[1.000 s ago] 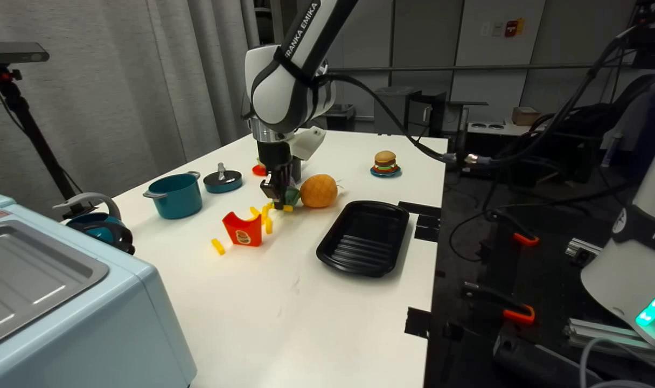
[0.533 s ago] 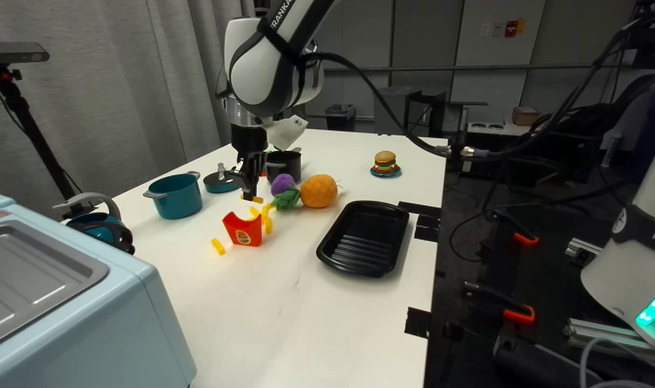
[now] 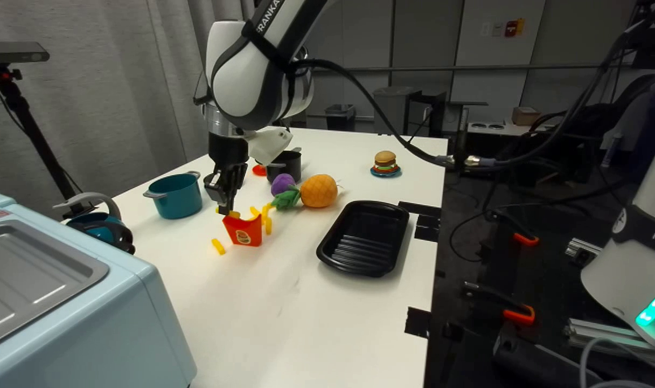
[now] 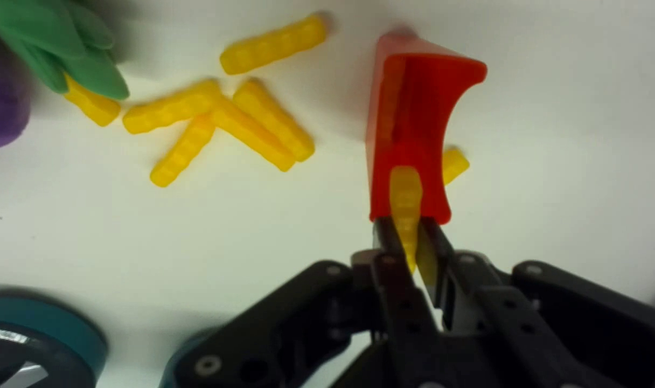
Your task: Place a fry in the red box
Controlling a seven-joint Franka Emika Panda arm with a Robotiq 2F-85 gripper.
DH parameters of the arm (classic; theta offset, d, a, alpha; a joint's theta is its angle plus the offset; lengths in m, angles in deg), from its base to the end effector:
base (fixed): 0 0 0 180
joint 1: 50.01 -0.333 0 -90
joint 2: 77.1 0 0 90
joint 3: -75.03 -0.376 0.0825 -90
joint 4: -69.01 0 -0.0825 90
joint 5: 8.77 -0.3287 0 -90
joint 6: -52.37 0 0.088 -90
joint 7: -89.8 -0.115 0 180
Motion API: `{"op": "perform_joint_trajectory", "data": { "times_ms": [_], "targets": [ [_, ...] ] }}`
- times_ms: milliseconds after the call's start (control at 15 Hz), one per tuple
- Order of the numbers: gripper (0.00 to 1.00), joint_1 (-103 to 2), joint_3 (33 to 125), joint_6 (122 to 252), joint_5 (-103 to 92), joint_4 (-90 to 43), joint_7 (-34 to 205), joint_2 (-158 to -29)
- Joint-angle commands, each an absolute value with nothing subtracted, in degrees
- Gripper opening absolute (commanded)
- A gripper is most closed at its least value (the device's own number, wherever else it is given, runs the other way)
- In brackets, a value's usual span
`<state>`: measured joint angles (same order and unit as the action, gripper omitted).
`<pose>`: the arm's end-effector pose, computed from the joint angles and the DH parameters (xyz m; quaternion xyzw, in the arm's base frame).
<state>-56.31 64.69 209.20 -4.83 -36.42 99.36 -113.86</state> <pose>0.6488 0.1763 0.2924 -0.9636 -0.2293 -0.1309 0.0416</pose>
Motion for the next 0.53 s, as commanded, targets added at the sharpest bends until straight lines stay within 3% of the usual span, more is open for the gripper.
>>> {"op": "perform_joint_trajectory", "data": {
  "times_ms": [0, 467],
  "targets": [
    [0.04, -56.9, 64.4, 211.7, -5.6, -37.0, 98.8, -114.2],
    [0.04, -56.2, 64.1, 211.7, -5.8, -37.7, 99.5, -113.3]
  ]
}}
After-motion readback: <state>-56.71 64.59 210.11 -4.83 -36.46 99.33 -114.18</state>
